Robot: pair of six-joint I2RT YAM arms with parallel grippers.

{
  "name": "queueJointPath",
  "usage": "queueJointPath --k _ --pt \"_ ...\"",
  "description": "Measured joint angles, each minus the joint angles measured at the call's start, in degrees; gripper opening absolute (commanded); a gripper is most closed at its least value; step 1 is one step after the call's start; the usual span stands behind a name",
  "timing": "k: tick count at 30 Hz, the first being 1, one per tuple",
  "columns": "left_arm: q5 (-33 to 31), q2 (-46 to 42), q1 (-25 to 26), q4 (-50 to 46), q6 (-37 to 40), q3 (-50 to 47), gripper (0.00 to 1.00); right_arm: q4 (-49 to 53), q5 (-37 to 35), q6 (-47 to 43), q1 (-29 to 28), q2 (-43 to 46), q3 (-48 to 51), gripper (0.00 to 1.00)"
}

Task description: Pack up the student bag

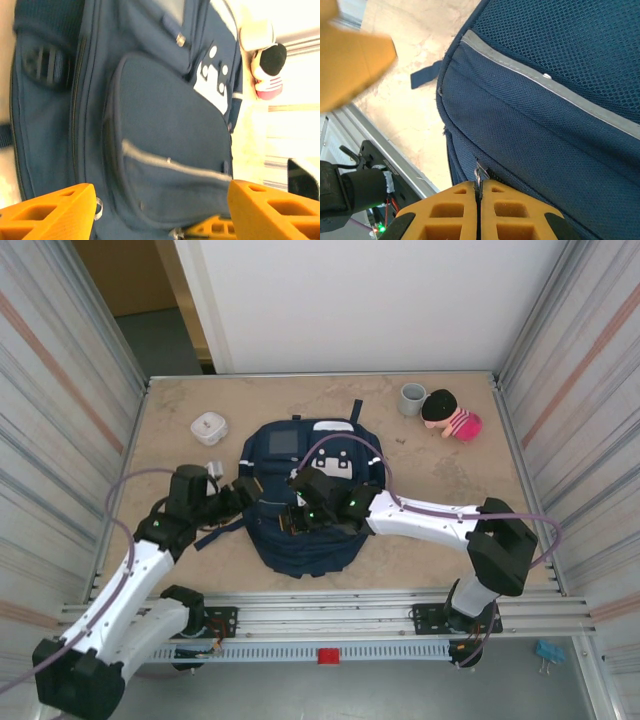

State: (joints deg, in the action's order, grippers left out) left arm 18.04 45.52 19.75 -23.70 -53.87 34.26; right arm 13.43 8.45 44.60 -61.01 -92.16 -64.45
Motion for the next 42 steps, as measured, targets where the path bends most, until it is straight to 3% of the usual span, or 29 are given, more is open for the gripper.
queueJointPath --k 7,14,20,23,32,42 --pt "2.1 1.2 5.0 1.6 -12.6 -4.3 0.52 -0.4 1.1 0.0 0.0 -0.6 -0.7 0.0" --pt "3.1 5.8 6.8 7.8 -19.3 -5.3 0.45 -0.4 1.1 0.0 0.0 -0.6 -0.7 0.0" --pt "3.1 8.3 6.9 10.1 -21.3 -5.7 0.11 0.3 1.9 -0.3 0.0 -0.8 -0.7 0.0" --pt "3.4 8.3 5.7 10.3 -21.2 -5.7 0.0 1.0 1.9 -0.7 0.0 -0.8 -0.7 0.0" --pt "6.4 7.3 -0.8 6.1 -15.1 -4.3 0.0 0.9 0.7 -1.7 1.5 6.0 5.7 0.0" --pt "6.9 6.1 -4.8 2.9 -9.4 -3.3 0.0 2.1 3.5 -1.7 11.7 25.2 22.2 0.0"
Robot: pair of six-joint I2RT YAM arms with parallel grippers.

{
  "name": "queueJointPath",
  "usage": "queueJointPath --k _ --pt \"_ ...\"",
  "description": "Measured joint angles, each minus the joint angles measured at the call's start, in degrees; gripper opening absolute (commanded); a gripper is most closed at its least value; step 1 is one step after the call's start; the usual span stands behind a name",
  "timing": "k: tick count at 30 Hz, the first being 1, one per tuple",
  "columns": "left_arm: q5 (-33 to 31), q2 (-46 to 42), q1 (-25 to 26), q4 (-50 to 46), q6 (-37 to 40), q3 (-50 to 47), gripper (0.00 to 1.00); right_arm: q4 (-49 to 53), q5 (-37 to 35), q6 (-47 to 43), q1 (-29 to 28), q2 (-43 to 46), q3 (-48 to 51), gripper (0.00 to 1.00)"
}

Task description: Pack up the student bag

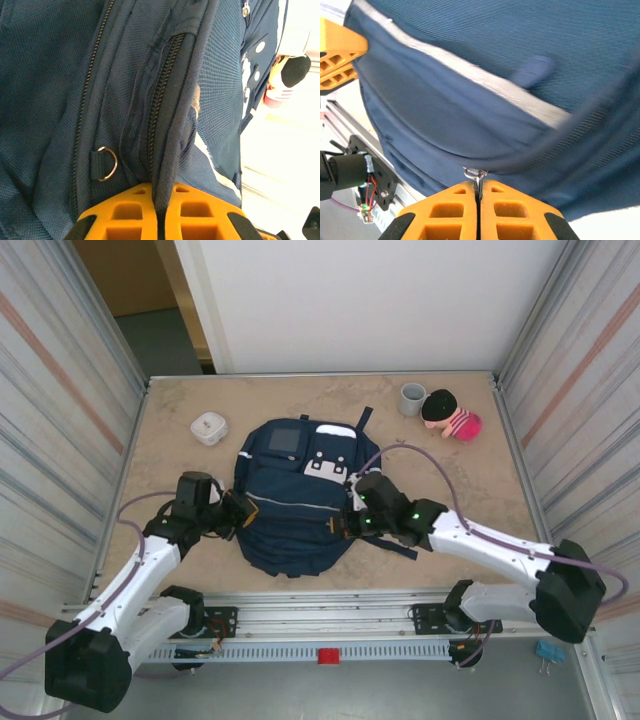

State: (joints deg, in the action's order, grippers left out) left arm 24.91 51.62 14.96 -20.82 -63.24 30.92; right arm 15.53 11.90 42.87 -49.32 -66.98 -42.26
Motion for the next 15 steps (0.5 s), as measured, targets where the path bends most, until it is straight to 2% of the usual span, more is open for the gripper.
queueJointPath --k 4,8,11,15 --pt "0.0 0.0 0.0 -0.4 0.6 0.1 0.0 -0.6 0.8 0.0 1.4 2.9 1.5 0.0" --pt "0.0 -0.3 -0.2 -0.9 1.1 0.2 0.09 -1.0 1.3 -0.2 1.3 3.2 1.5 0.0" --pt "-1.2 -0.3 -0.2 -1.7 1.8 1.0 0.27 -1.1 1.5 -0.6 1.3 3.2 1.5 0.0" --pt "-6.0 -1.3 0.7 -2.2 3.8 2.9 0.47 -1.1 1.5 -1.3 1.2 3.2 1.5 0.0"
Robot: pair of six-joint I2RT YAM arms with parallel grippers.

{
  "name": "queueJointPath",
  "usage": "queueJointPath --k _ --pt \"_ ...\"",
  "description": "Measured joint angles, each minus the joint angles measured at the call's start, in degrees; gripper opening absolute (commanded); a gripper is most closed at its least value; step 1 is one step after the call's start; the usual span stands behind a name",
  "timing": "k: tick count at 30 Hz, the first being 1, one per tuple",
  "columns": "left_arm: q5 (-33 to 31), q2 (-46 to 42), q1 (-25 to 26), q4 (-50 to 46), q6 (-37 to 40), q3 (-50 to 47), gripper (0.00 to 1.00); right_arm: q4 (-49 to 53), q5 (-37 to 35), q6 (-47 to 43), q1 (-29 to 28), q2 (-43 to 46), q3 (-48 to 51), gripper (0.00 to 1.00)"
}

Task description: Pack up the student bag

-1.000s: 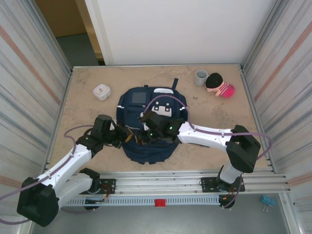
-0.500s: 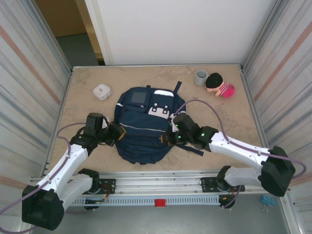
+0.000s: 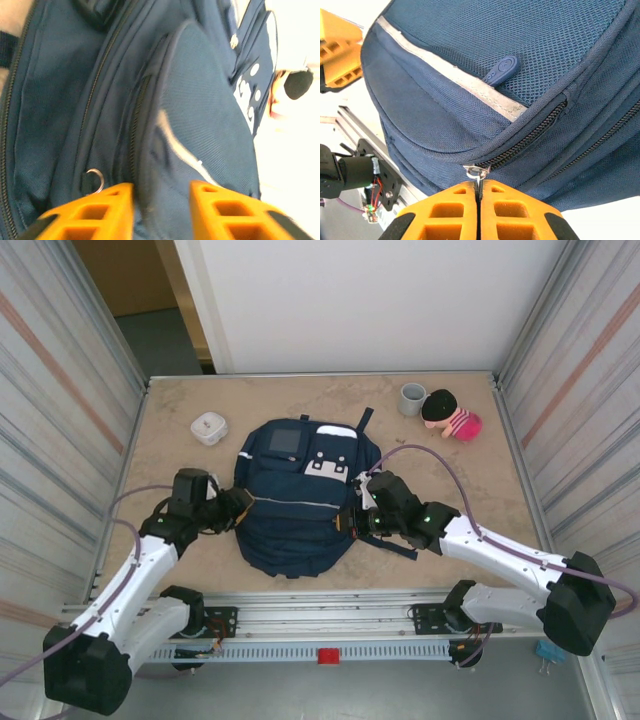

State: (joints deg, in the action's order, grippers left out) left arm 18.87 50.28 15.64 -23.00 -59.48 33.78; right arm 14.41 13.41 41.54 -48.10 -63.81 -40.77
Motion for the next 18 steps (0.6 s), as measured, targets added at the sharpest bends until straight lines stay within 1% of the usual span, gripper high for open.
queueJointPath --k 3,5,8,10,12,14,16,18 --pt "-3.7 -0.7 3.3 -1.1 2.9 2.3 0.58 -0.2 0.2 0.0 0.0 0.0 0.0 0.0" --pt "-6.3 -0.7 6.0 -2.1 5.6 4.3 0.62 -0.4 0.4 0.0 0.0 0.0 0.0 0.0" --pt "-10.3 0.3 10.6 -3.7 10.7 8.1 0.67 -0.9 0.7 0.0 0.1 0.0 0.0 0.0" --pt "-11.6 1.8 14.0 -3.5 15.0 10.8 0.69 -1.4 1.4 0.0 0.2 0.0 0.0 0.0" --pt "-12.0 3.4 17.1 -2.4 20.5 13.2 0.71 -1.6 1.8 0.0 0.5 0.0 0.0 0.0" --pt "-12.1 5.0 20.3 -0.9 27.8 15.1 0.71 -2.0 2.2 0.0 0.9 0.0 0.0 0.0" --pt "-11.5 6.2 22.8 0.7 35.8 16.3 0.71 -2.4 2.8 0.0 1.0 0.0 0.0 0.0" --pt "-9.5 6.8 24.7 2.3 44.7 16.6 0.71 -2.5 3.1 0.0 1.3 0.0 0.0 0.0"
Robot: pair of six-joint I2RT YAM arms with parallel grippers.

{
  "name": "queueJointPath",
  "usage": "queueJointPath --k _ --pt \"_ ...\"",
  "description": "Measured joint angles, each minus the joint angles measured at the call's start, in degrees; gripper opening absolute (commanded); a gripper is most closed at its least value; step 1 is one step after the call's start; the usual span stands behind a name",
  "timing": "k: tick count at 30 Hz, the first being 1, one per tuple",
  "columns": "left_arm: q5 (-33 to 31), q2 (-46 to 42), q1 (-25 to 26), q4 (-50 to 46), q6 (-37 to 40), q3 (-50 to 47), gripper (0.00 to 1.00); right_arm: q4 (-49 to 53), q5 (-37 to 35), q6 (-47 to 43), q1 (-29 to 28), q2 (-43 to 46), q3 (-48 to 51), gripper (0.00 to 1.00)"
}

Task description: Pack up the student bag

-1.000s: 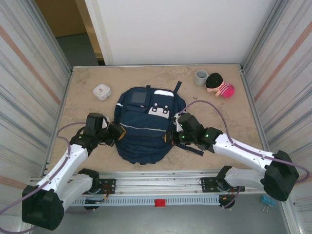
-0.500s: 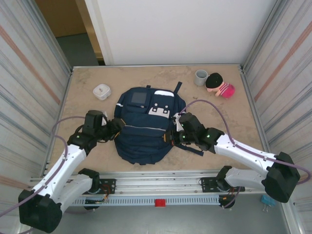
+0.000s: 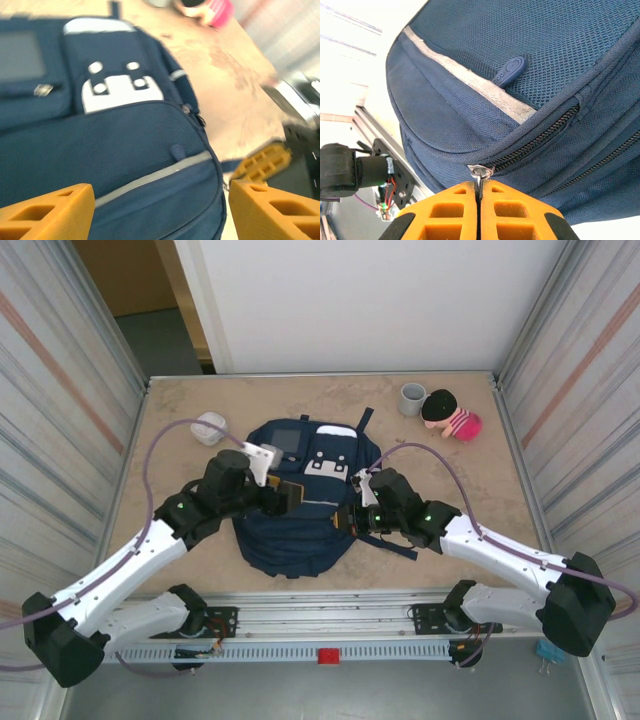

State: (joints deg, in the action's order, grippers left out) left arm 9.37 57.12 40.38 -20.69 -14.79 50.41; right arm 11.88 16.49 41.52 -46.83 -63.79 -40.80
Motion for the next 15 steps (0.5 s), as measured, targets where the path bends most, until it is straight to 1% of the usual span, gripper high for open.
queueJointPath --k 2,5,8,11,15 --pt "3.8 0.3 1.3 1.0 9.4 0.0 0.72 -0.2 0.1 0.0 0.0 0.0 0.0 0.0" --pt "10.8 0.7 1.9 1.3 21.7 0.0 0.74 -0.7 0.3 0.0 0.0 0.1 0.1 0.0" --pt "15.7 1.5 1.9 1.3 31.9 0.0 0.75 -1.2 0.4 0.0 0.1 0.1 0.2 0.0" --pt "17.6 3.5 1.9 0.5 40.2 0.0 0.73 -1.5 0.7 0.0 0.1 0.1 0.2 0.0" --pt "17.4 7.3 1.9 -1.4 49.2 0.2 0.72 -2.1 1.2 0.0 0.2 0.3 0.7 0.0"
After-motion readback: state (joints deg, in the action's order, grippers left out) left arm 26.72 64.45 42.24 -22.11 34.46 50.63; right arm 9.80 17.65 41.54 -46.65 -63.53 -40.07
